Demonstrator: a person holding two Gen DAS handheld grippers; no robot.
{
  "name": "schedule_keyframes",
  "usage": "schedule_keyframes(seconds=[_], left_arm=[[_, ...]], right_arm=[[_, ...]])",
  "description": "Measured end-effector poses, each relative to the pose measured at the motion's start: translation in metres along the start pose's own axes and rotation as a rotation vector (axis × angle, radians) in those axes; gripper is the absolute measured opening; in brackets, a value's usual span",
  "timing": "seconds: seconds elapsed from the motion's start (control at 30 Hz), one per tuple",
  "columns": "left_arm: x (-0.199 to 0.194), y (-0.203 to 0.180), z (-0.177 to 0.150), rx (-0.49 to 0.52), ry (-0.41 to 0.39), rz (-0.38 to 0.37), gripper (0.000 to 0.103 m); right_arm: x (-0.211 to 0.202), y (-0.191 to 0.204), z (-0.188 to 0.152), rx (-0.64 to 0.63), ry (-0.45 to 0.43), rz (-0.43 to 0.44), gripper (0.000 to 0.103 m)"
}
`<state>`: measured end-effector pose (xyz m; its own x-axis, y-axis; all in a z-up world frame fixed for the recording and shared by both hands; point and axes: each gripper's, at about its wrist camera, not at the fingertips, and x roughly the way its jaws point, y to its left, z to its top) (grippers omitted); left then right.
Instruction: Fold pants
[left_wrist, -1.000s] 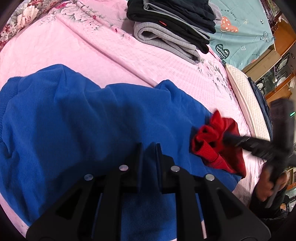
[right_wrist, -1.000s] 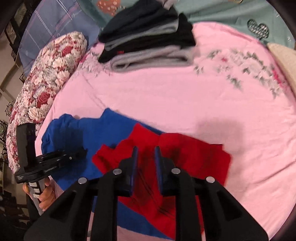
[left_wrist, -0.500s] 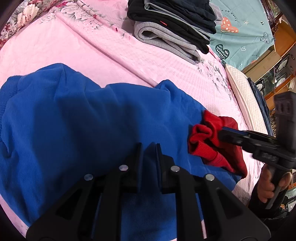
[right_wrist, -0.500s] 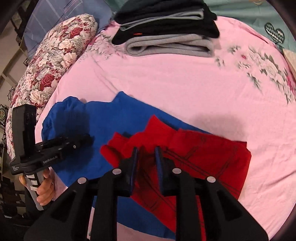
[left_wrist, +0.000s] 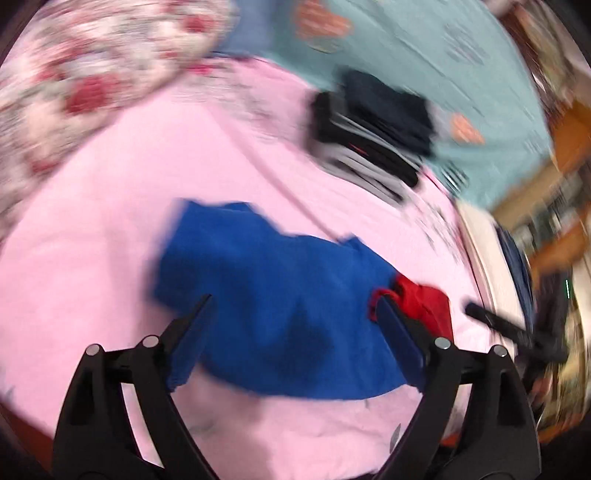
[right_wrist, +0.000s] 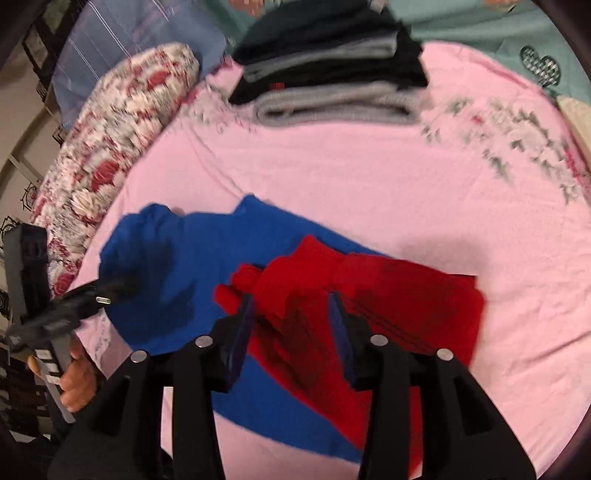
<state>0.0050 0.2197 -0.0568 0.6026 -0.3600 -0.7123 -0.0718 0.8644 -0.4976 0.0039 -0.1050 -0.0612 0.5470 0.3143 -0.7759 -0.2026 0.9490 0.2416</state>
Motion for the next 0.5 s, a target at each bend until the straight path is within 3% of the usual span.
schedule_keyframes(seconds=[0.1, 0.2, 0.3, 0.37, 0.5], left_arm=[[-0.002, 0.042, 0.002, -0.224, 0.055, -0.045, 0.089], [0.017, 0.06, -0.002, -0.33, 0.117, -0.028, 0.088], [0.044, 0.059, -0.008, -0.37, 0.193, -0.056, 0.088], [0.059, 0.057, -0.009, -0.364, 0.215, -0.029, 0.088], [0.071, 0.045, -0.001, -0.311, 0.19, 0.033, 0.089]], right_arm=[[-0.024, -0.007, -0.015, 0.033, -0.064, 0.05, 0.054], [-0.03, -0.013, -0.028, 0.06, -0.065, 0.1, 0.054], [-0.03, -0.017, -0.039, 0.066, -0.046, 0.115, 0.054], [-0.036, -0.022, -0.045, 0.076, -0.042, 0.121, 0.054], [-0.041, -0.028, -0.052, 0.095, -0.054, 0.129, 0.054]])
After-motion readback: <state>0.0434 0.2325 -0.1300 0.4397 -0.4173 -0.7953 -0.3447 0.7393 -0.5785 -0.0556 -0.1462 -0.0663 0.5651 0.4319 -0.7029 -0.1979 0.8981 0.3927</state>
